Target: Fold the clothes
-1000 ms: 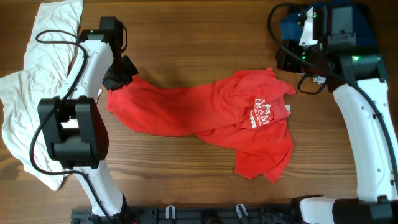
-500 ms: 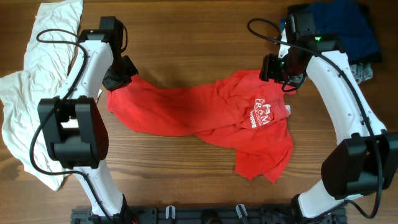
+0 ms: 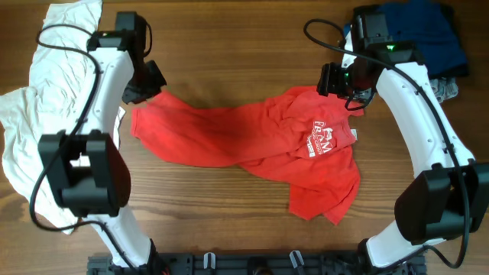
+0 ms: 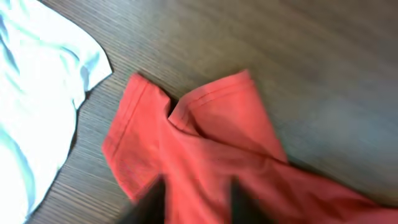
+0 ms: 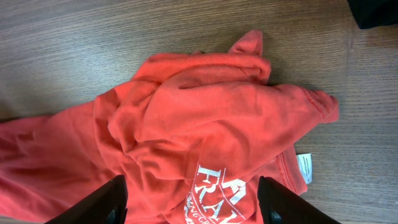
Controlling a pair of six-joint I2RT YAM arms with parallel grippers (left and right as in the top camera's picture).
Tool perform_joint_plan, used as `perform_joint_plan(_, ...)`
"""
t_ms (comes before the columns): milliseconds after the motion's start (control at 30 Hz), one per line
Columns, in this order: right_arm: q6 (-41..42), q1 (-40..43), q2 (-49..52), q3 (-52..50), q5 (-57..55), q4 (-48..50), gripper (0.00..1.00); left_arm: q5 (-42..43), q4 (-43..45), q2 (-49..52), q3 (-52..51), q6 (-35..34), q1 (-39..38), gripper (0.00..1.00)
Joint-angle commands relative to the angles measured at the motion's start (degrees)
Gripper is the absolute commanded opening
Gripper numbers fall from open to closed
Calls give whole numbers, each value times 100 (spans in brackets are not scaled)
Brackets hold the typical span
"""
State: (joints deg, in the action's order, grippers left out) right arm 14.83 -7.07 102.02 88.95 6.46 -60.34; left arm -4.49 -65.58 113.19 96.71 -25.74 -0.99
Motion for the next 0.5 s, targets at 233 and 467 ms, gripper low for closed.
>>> perform_joint_plan(233, -157, -46, 70, -42, 111, 85, 69, 144, 153, 461, -332, -212, 52, 28)
perform_joint_plan(467, -153, -46, 70, -42, 111, 122, 69, 205, 531, 623, -616, -212, 52, 31)
